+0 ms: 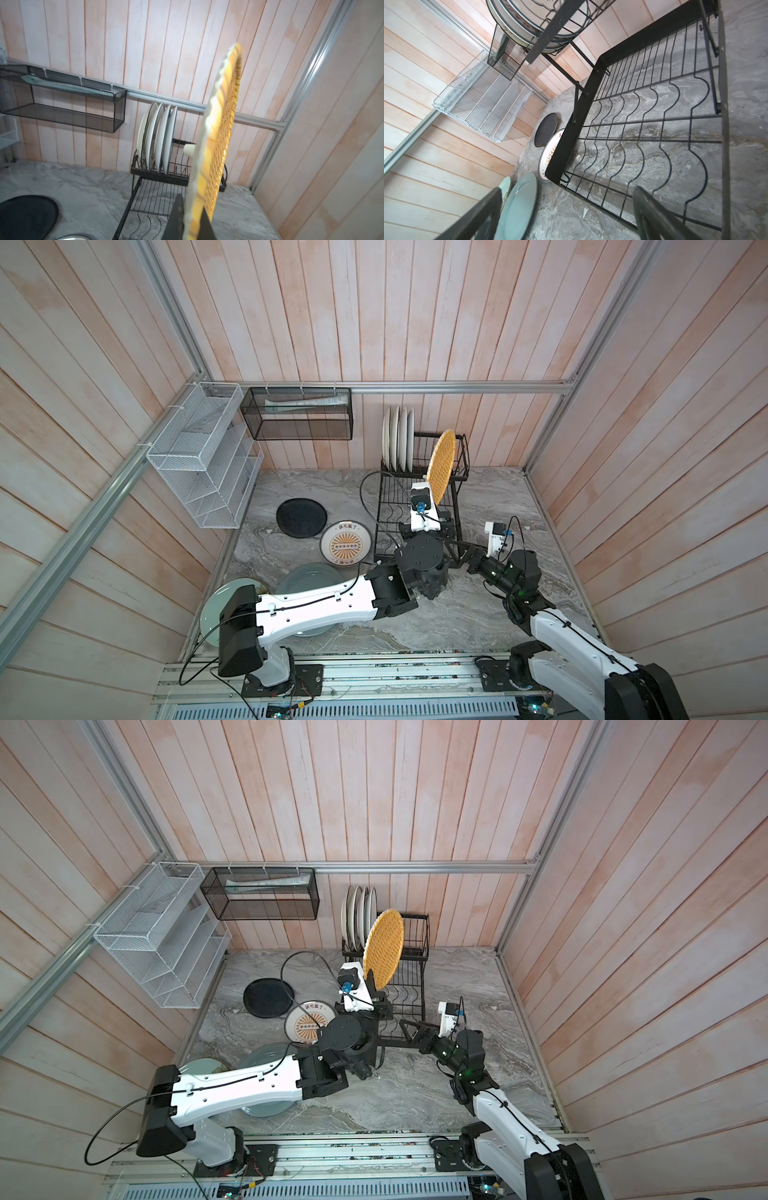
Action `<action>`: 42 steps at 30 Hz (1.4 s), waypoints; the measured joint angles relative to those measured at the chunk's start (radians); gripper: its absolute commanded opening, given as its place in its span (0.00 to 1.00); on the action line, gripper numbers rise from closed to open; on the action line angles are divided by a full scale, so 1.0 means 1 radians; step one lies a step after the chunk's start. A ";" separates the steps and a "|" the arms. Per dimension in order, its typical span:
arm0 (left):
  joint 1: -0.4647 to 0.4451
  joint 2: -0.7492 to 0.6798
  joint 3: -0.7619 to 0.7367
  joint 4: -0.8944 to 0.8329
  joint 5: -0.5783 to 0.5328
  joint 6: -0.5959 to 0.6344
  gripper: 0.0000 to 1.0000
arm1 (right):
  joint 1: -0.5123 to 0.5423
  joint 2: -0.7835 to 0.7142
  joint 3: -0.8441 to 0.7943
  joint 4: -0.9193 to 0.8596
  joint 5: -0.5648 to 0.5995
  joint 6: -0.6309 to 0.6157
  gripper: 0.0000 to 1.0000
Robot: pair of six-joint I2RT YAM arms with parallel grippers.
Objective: Load the plates into the dish rack
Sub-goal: 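Lift the rattan plate toward the upper rack with the left gripper while the right releases, then lower the rattan plate into the upper rack slot with the left gripper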
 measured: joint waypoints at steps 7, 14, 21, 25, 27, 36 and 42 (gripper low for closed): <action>0.115 0.161 0.217 -0.026 -0.002 0.105 0.00 | 0.015 0.000 -0.001 0.031 0.006 -0.007 0.98; 0.184 0.325 0.386 -0.093 0.027 0.161 0.00 | 0.025 0.014 -0.001 0.046 0.007 -0.007 0.98; 0.261 0.483 0.628 -0.315 0.094 0.098 0.00 | 0.028 0.016 -0.001 0.049 0.006 -0.007 0.98; 0.316 0.586 0.814 -0.451 0.135 0.054 0.00 | 0.030 0.011 -0.001 0.049 0.007 -0.007 0.98; 0.339 0.634 0.899 -0.507 0.148 0.038 0.00 | 0.031 0.010 -0.001 0.049 0.007 -0.007 0.98; 0.381 0.724 1.009 -0.646 0.198 -0.008 0.00 | 0.032 0.016 -0.001 0.053 0.007 -0.007 0.98; 0.404 0.737 1.014 -0.677 0.215 -0.032 0.00 | 0.037 0.029 -0.001 0.060 0.006 -0.006 0.98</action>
